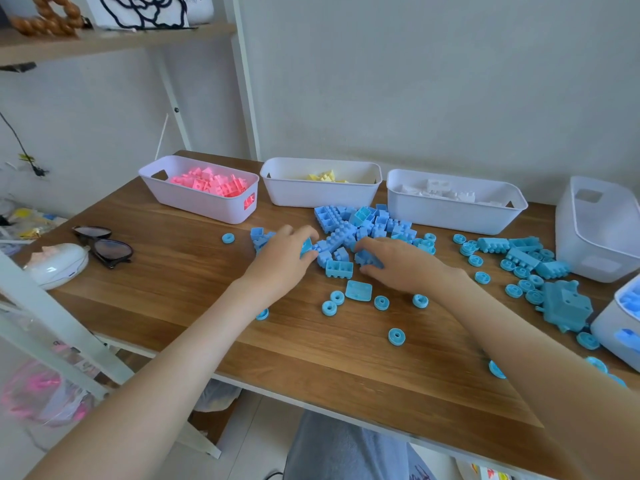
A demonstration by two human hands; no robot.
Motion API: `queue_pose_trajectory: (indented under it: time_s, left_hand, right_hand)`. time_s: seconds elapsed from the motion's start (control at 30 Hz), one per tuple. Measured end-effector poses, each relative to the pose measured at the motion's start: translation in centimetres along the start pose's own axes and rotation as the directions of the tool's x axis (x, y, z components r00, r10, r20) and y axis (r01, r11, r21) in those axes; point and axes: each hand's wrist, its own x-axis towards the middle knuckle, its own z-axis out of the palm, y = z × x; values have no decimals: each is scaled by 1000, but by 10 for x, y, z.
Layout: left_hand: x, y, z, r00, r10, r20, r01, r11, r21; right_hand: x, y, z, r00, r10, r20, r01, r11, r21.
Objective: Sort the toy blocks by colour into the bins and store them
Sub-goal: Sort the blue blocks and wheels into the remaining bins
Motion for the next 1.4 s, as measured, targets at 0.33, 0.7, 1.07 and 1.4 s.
queue_pose_trajectory:
  time_s: [0.33,0.7,1.07,1.4]
  left_hand:
    - [5,76,3,975,221,-35,-223,964,-144]
    - [-2,254,80,834,550,47,-532,824,-193]
    - [-5,334,143,770,631,96,-630,775,-45]
    - [-5,332,140,750,644,147,-623,764,-169]
  right_hand:
    - [-37,24,-37,947,151,-285,-126,987,103]
    - [-166,152,-87,840,448,-307,-412,894,179]
    - [-214,230,-67,586,651,-482,-463,758,460]
    - [-223,238,-65,656,612,-442,-512,791,335]
